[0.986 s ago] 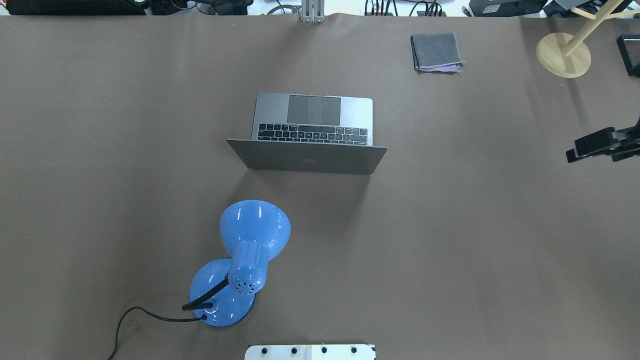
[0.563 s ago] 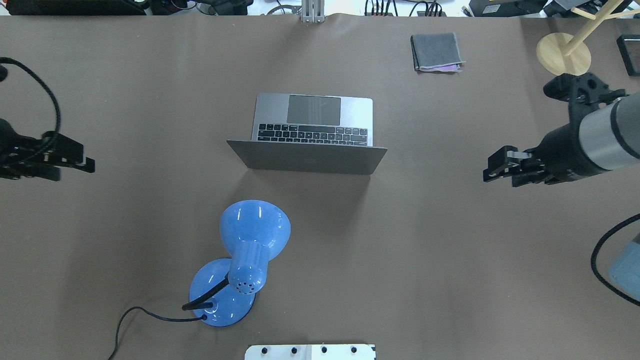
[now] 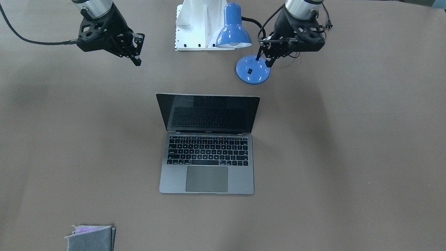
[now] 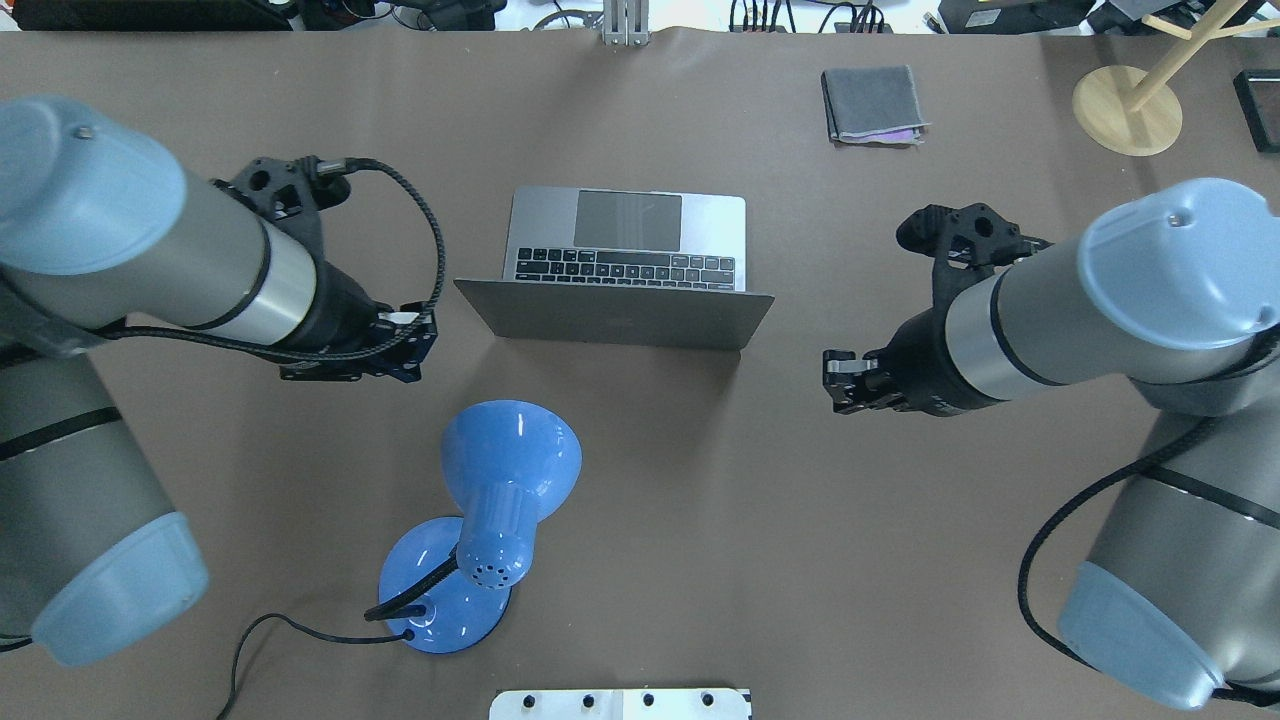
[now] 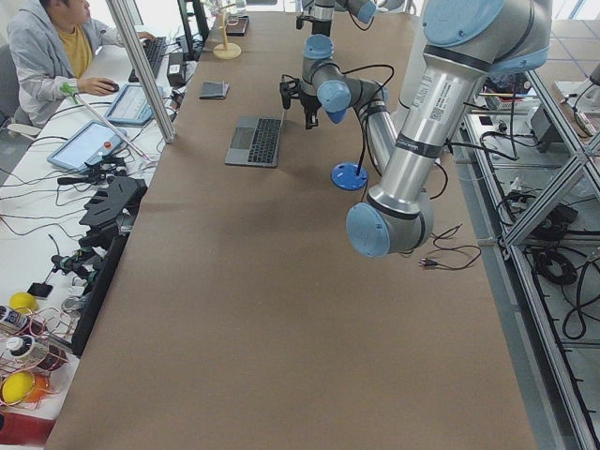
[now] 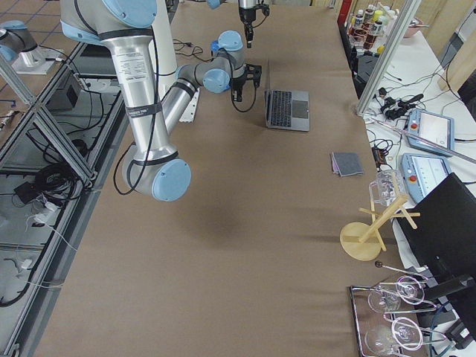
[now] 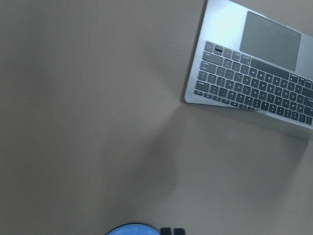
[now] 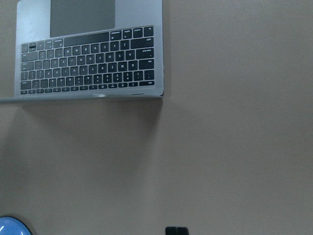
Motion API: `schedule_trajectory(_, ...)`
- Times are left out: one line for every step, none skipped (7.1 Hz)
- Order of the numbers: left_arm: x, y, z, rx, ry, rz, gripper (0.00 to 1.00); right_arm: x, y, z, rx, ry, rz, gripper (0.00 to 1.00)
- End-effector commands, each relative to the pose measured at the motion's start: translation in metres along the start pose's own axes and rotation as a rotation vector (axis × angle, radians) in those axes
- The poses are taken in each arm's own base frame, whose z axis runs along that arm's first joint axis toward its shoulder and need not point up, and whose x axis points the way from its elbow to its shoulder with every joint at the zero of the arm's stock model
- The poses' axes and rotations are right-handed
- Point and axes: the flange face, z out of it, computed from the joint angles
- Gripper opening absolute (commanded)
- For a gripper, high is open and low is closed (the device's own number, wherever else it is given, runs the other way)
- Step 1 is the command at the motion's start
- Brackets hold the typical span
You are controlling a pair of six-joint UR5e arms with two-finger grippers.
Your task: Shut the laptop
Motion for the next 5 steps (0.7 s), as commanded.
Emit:
schedule_trajectory(0.029,-0.002,0.026,0.024,-0.023,0.017,0.00,-0.032,-0.012,0.025,0.018,0.016,-0.005,0.00)
schedule_trajectory(0.035,-0.009,0.038,0.039,-0.009,0.023,0.00,-0.042,-0.019,0.032,0.020,0.019,-0.005,0.00)
schedule_trajectory(0.036,-0.016,0.047,0.069,-0.014,0.025,0.00,-0.049,-0.032,0.044,0.053,0.036,-0.004,0.00)
schedule_trajectory(0.038,-0.022,0.054,0.082,0.007,0.031,0.00,-0.054,-0.045,0.047,0.070,0.042,-0.003,0.00)
schedule_trajectory(0.040,-0.025,0.060,0.091,0.013,0.035,0.00,-0.058,-0.055,0.047,0.082,0.044,0.005,0.00)
